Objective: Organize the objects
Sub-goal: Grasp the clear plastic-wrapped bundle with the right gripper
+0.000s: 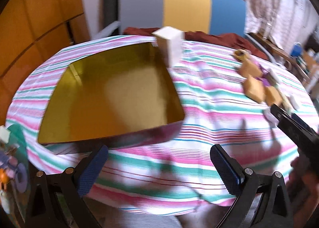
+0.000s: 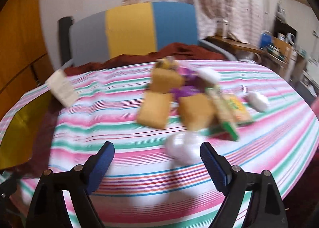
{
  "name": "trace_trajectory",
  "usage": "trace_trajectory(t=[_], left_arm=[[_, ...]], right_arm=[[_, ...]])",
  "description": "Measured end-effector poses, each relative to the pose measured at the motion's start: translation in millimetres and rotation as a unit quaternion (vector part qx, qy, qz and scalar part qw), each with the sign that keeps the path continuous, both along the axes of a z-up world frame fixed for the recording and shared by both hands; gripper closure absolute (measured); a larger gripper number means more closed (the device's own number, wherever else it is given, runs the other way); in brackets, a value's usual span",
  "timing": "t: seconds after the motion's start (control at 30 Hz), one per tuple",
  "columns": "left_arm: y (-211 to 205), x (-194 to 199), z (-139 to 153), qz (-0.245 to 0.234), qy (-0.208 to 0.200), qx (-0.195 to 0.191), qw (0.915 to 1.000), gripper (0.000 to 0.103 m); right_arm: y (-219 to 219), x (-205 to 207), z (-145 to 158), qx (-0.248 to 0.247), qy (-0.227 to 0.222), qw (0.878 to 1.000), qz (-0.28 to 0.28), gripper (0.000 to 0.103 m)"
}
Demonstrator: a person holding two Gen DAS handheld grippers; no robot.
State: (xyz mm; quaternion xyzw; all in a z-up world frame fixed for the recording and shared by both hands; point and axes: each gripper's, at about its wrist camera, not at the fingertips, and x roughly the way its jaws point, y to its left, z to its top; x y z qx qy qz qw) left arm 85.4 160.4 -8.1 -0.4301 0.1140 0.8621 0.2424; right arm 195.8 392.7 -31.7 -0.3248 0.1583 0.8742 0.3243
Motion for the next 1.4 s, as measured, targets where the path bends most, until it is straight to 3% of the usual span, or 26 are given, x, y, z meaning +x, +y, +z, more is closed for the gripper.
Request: trace_trajectory(t=[0.2, 0.33, 0.53, 0.7, 0.83, 0.97, 1.1, 1.2, 1.4], left_arm=[[29.8, 19.3, 2.3, -0.045, 0.008, 0.009, 0.9989, 0.000], [41.8, 20.3, 1.0, -0.064, -0.018, 0.018, 0.9976, 0.000], [53.3, 18.6, -2.5, -0.082, -0.047, 0.038, 0.9948, 0.000], [65.5, 17.9, -5.6, -0.111, -0.077, 0.075, 0.9880, 0.000], [97.9, 16.9, -12.4, -0.127, -0.075, 0.024, 0.9888, 0.000], [130.7, 15.6, -13.6, -0.146, -0.053, 0.005, 0.9878, 0.000], [162.2, 4.6, -11.9, -0.162, -0.053, 0.024, 0.9850, 0.000], [183.2, -11.7, -13.4, -0.161, -0.073, 0.051, 0.9829, 0.000], [226.5, -30.9, -29.0, -0.163, -0.072, 0.030, 0.9835, 0.000]], right_arm=[[26.6, 3.5, -19.0, -0.014, 0.003, 1.000, 0.021, 0.029], [37.0, -5.8, -34.9, -0.026, -0.005, 0.999, 0.036, 0.039], [48.4, -1.6, -47.0, -0.038, 0.003, 0.999, 0.019, 0.064], [50.4, 12.9, -49.2, -0.033, 0.024, 0.999, 0.005, 0.065], [51.5, 21.2, -51.0, -0.029, 0.040, 0.999, 0.001, 0.065], [53.1, 23.9, -52.9, -0.032, 0.053, 0.998, 0.000, 0.065], [54.7, 26.6, -53.5, -0.034, 0.062, 0.997, -0.003, 0.065], [55.5, 35.9, -53.6, -0.028, 0.075, 0.996, -0.042, 0.065], [56.4, 39.5, -55.6, -0.023, 0.085, 0.995, -0.051, 0.065]])
